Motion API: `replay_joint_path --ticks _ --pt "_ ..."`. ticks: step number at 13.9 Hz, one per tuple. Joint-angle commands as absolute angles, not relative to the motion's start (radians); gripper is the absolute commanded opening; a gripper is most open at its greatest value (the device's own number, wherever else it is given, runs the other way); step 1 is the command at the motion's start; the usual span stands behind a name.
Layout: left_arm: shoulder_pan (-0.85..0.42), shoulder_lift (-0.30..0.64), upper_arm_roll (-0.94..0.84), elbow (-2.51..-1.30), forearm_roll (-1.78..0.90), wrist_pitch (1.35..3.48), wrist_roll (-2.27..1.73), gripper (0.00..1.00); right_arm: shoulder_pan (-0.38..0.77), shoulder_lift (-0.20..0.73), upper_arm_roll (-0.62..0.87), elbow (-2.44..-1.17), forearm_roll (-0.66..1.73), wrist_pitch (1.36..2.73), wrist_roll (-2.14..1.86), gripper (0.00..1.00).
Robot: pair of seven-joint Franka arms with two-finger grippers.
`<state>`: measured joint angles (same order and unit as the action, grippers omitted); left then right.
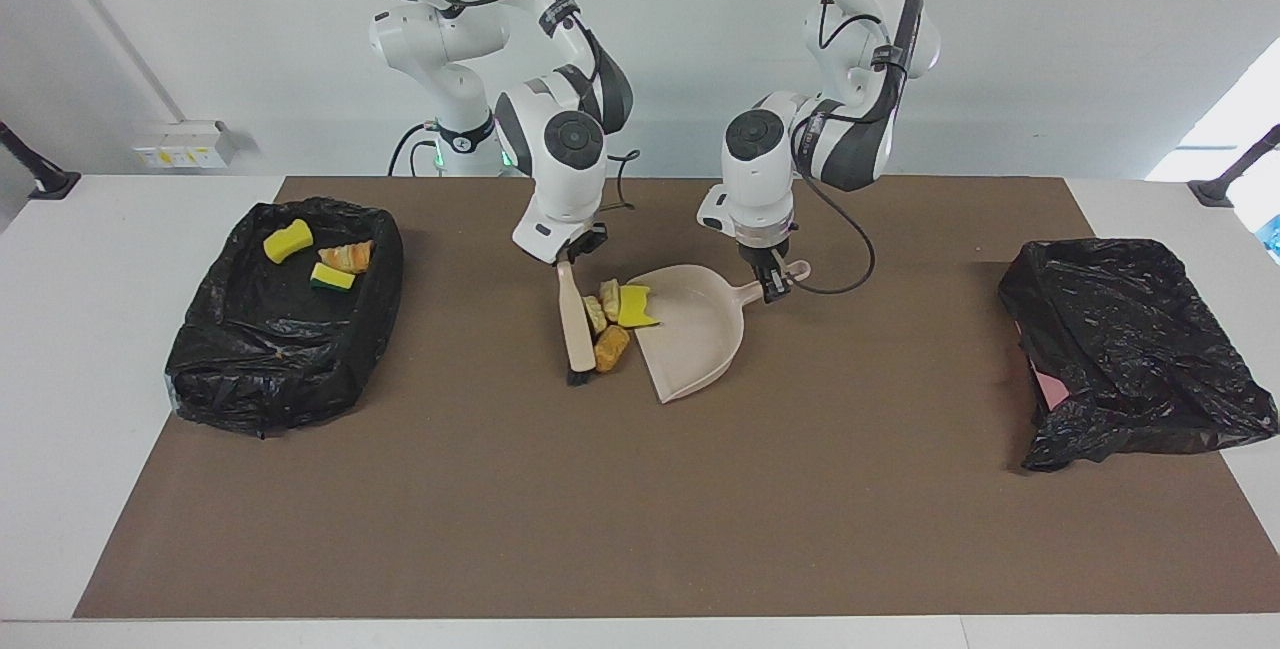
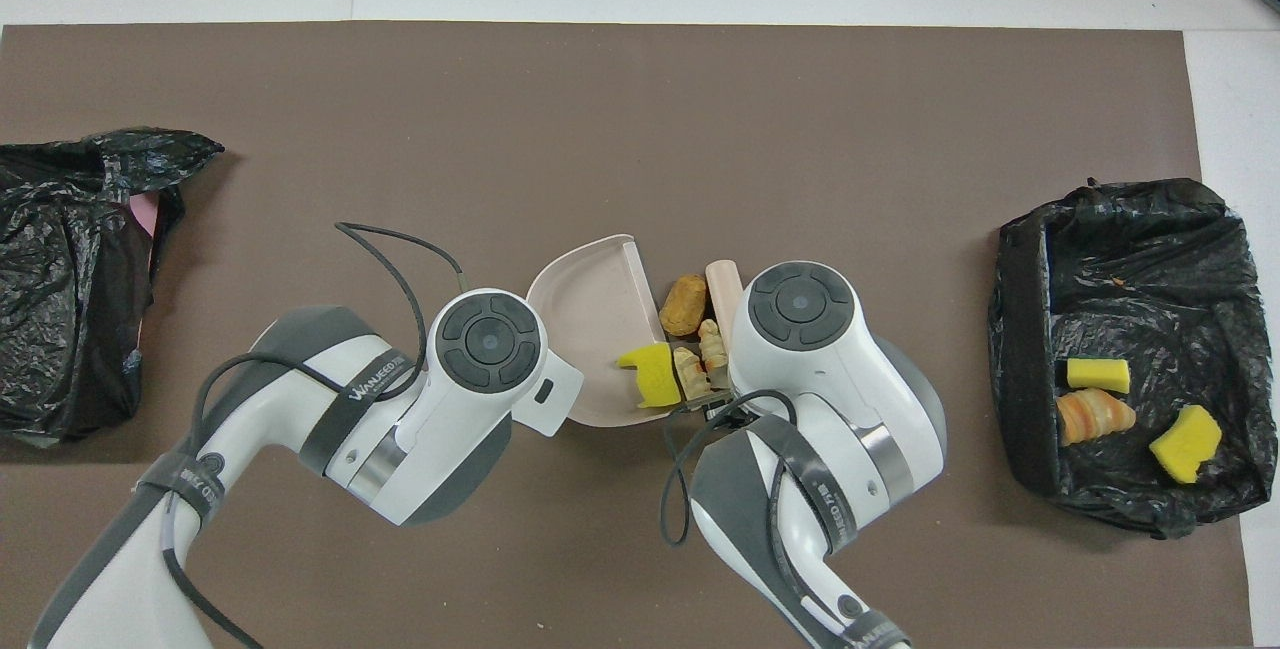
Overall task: Sweep and dump trash in bin
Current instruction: 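Sweep the remaining pieces into the dustpan with the right gripper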
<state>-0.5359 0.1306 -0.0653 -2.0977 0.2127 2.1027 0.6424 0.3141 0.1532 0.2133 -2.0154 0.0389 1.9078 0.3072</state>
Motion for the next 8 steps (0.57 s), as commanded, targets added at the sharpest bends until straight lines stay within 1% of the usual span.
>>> replay_joint_path --ticks 1,3,5,8 --pt "-0.558 0.089 -0.054 -2.163 0.233 2.157 0.630 0.00 0.310 0.212 0.219 -1.919 0.133 1.914 0.307 0.00" --pt "-0.557 0.084 -0.055 -2.190 0.232 2.207 0.635 0.00 0.334 0.221 0.218 -1.882 0.185 1.911 0.313 0.00" --pt "-0.558 0.113 -0.055 -2.194 0.230 2.279 0.634 0.00 0.344 0.236 0.219 -1.849 0.189 1.913 0.331 0.00" --pt "-0.545 0.135 -0.057 -2.191 0.219 2.335 0.640 0.00 0.367 0.245 0.219 -1.853 0.250 1.956 0.344 0.00"
